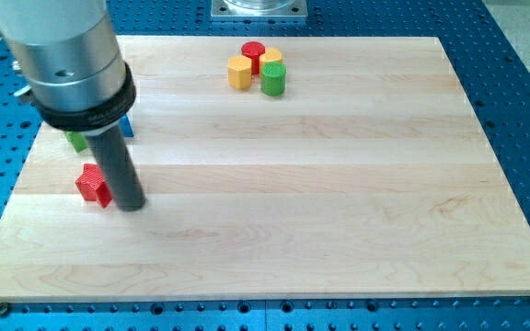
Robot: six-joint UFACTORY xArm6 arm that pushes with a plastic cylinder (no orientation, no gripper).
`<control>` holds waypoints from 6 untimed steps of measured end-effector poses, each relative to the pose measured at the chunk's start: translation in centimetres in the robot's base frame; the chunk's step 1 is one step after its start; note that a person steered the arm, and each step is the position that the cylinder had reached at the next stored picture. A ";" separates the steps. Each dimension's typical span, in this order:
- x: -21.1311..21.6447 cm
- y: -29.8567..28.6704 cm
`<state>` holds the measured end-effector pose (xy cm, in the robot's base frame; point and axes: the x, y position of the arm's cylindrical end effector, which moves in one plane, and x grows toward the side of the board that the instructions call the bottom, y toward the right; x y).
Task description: Place the red star below the yellow hexagon
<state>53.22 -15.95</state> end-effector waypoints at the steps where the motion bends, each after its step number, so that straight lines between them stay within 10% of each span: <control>1: 3.2 -5.0; 6: -16.0 6.6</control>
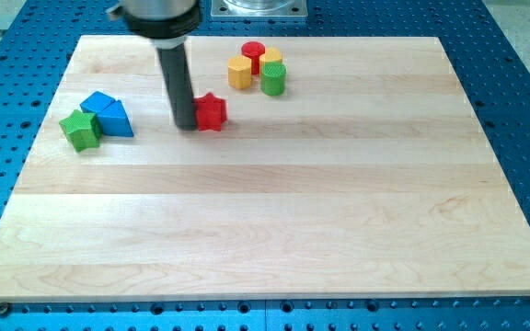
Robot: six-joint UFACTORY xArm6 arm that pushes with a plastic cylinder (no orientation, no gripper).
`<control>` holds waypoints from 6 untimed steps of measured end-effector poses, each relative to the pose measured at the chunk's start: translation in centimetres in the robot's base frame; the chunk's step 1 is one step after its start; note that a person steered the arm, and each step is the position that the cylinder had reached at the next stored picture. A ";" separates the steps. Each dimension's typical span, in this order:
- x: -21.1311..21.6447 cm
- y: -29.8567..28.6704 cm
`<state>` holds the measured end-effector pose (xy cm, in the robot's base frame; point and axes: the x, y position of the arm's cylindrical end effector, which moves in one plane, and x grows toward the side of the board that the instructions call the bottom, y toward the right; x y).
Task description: Place the red star below the yellow hexagon
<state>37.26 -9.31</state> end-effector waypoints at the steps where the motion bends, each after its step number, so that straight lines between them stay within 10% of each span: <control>1: 0.3 -2.9; 6: 1.0 2.6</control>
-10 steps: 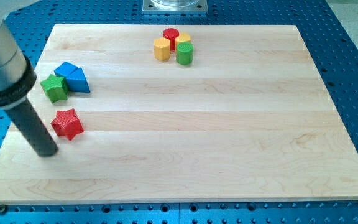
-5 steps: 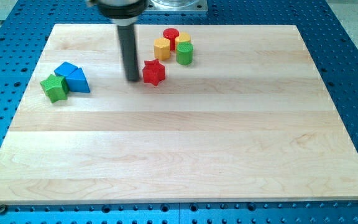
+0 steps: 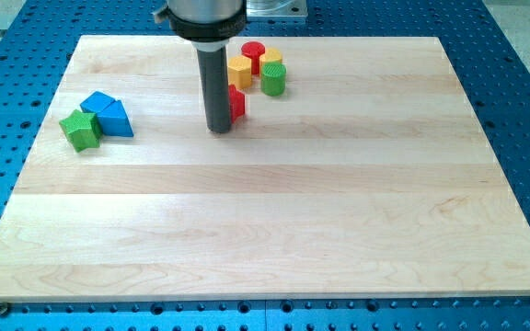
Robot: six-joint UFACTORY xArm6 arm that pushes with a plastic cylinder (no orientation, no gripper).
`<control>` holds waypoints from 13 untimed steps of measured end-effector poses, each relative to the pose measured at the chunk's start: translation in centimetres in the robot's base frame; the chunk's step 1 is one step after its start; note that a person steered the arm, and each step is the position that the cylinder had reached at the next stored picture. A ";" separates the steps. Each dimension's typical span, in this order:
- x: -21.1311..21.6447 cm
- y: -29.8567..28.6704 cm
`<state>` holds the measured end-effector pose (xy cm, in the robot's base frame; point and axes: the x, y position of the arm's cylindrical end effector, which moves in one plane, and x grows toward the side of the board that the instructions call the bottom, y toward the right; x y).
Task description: Place the red star below the yellow hexagon
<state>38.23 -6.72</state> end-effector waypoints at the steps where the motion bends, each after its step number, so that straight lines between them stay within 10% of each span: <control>1: -1.1 -0.3; 13: -3.6 2.8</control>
<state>34.61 -3.88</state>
